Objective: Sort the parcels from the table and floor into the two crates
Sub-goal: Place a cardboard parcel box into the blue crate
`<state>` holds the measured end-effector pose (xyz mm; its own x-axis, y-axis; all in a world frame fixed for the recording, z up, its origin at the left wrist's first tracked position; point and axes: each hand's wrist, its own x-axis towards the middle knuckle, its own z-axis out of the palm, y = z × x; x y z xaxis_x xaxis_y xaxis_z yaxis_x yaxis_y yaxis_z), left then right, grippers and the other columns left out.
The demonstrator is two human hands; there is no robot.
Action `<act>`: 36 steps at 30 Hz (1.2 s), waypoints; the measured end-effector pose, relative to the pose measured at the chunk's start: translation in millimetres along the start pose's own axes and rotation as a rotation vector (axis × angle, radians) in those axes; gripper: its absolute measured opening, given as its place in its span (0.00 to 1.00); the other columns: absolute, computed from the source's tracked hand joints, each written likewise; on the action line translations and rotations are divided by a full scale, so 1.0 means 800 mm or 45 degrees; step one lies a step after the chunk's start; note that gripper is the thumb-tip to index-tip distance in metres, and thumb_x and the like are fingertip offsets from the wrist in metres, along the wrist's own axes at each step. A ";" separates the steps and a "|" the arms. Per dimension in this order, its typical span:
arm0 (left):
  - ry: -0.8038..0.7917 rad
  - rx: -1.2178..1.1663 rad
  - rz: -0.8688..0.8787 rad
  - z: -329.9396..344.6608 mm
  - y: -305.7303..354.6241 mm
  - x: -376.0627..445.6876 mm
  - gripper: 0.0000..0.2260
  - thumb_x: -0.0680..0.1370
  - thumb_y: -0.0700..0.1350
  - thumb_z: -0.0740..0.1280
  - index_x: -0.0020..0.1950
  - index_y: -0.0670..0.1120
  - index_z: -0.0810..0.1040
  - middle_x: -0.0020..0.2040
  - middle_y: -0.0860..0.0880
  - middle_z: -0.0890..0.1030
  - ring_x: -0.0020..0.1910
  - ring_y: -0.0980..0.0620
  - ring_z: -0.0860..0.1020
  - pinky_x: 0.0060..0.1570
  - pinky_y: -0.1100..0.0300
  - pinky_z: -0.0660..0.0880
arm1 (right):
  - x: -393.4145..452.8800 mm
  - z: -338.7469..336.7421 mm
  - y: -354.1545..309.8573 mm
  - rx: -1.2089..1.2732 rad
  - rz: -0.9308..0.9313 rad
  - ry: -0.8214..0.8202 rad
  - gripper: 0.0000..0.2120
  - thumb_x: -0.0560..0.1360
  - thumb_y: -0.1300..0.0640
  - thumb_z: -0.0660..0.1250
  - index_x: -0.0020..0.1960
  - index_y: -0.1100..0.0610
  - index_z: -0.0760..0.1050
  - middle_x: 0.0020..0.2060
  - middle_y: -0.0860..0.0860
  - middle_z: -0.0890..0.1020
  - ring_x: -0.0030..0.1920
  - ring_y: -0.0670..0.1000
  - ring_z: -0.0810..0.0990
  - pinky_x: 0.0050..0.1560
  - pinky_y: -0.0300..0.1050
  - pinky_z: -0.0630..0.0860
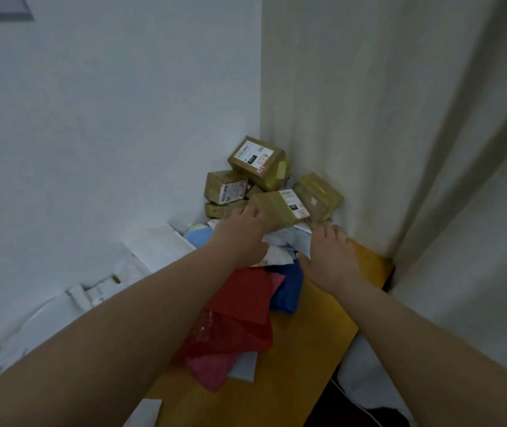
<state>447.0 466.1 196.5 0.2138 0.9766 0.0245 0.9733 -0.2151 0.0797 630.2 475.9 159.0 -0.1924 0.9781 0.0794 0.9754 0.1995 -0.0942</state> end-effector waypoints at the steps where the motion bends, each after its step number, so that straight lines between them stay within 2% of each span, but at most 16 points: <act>1: 0.012 -0.026 -0.018 0.002 -0.005 0.019 0.23 0.80 0.50 0.62 0.73 0.43 0.63 0.70 0.43 0.66 0.69 0.43 0.64 0.62 0.50 0.68 | 0.026 0.007 0.003 0.003 -0.024 0.011 0.29 0.78 0.46 0.61 0.72 0.60 0.59 0.69 0.57 0.67 0.71 0.57 0.62 0.69 0.49 0.62; 4: 0.036 -0.104 -0.126 0.011 -0.021 0.080 0.23 0.80 0.50 0.61 0.73 0.44 0.63 0.69 0.43 0.67 0.69 0.43 0.66 0.62 0.49 0.69 | 0.111 0.026 0.008 0.059 -0.094 0.001 0.31 0.78 0.45 0.61 0.73 0.61 0.58 0.69 0.58 0.67 0.70 0.58 0.64 0.66 0.50 0.65; 7: 0.041 -0.142 -0.290 0.029 -0.041 0.144 0.23 0.79 0.51 0.61 0.72 0.45 0.64 0.69 0.44 0.68 0.68 0.43 0.67 0.61 0.47 0.73 | 0.199 0.047 0.019 0.104 -0.156 -0.064 0.35 0.78 0.41 0.61 0.75 0.62 0.54 0.71 0.59 0.65 0.72 0.59 0.62 0.68 0.54 0.64; 11: -0.007 -0.175 -0.467 0.061 -0.068 0.216 0.29 0.78 0.57 0.62 0.76 0.46 0.60 0.71 0.43 0.67 0.69 0.42 0.66 0.64 0.48 0.69 | 0.305 0.072 0.052 0.254 -0.179 -0.118 0.36 0.78 0.41 0.60 0.77 0.60 0.52 0.73 0.58 0.62 0.73 0.59 0.61 0.69 0.54 0.63; 14: -0.041 -0.242 -0.601 0.081 -0.085 0.257 0.31 0.78 0.61 0.61 0.76 0.45 0.60 0.73 0.43 0.66 0.70 0.43 0.66 0.67 0.49 0.67 | 0.374 0.078 0.071 0.343 -0.159 -0.119 0.36 0.77 0.39 0.60 0.75 0.60 0.55 0.71 0.59 0.66 0.71 0.59 0.64 0.67 0.54 0.65; 18: -0.023 -0.392 -0.695 0.097 -0.101 0.307 0.33 0.76 0.63 0.63 0.76 0.47 0.61 0.72 0.43 0.68 0.70 0.44 0.67 0.68 0.49 0.67 | 0.450 0.080 0.071 0.472 -0.169 -0.113 0.35 0.78 0.35 0.54 0.75 0.58 0.57 0.71 0.58 0.67 0.70 0.59 0.66 0.66 0.55 0.67; 22: -0.010 -0.493 -0.768 0.109 -0.112 0.350 0.33 0.73 0.67 0.63 0.70 0.47 0.67 0.65 0.46 0.74 0.63 0.47 0.72 0.62 0.48 0.72 | 0.493 0.089 0.064 0.601 -0.186 -0.132 0.34 0.78 0.34 0.50 0.74 0.57 0.61 0.70 0.57 0.69 0.70 0.58 0.66 0.66 0.57 0.67; 27: 0.005 -0.677 -0.841 0.127 -0.112 0.376 0.34 0.71 0.68 0.66 0.68 0.46 0.68 0.64 0.47 0.76 0.61 0.48 0.75 0.59 0.49 0.75 | 0.517 0.097 0.062 0.764 -0.242 -0.263 0.36 0.75 0.29 0.44 0.67 0.53 0.69 0.63 0.55 0.75 0.64 0.57 0.72 0.64 0.59 0.71; 29: 0.077 -0.772 -0.866 0.130 -0.109 0.381 0.32 0.72 0.64 0.69 0.67 0.46 0.68 0.63 0.48 0.77 0.60 0.49 0.76 0.57 0.52 0.76 | 0.515 0.097 0.058 0.919 -0.271 -0.373 0.38 0.71 0.26 0.44 0.66 0.50 0.71 0.59 0.54 0.78 0.60 0.56 0.77 0.60 0.58 0.75; 32: 0.325 -0.907 -0.865 0.128 -0.102 0.384 0.26 0.73 0.58 0.71 0.64 0.45 0.70 0.60 0.48 0.79 0.58 0.50 0.78 0.54 0.55 0.77 | 0.501 0.097 0.053 1.203 -0.223 -0.407 0.36 0.71 0.27 0.50 0.65 0.51 0.72 0.55 0.51 0.81 0.53 0.52 0.81 0.56 0.55 0.79; 36: 0.566 -1.000 -0.764 0.105 -0.092 0.368 0.24 0.73 0.52 0.73 0.63 0.45 0.69 0.59 0.49 0.80 0.58 0.52 0.78 0.50 0.65 0.73 | 0.480 0.080 0.051 1.467 -0.178 -0.345 0.31 0.73 0.34 0.58 0.65 0.56 0.72 0.56 0.52 0.81 0.56 0.52 0.80 0.58 0.52 0.77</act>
<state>445.1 770.0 114.1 -0.4827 0.8682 0.1153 0.5503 0.1982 0.8111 589.6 863.4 122.4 -0.4409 0.8967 -0.0389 0.2994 0.1061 -0.9482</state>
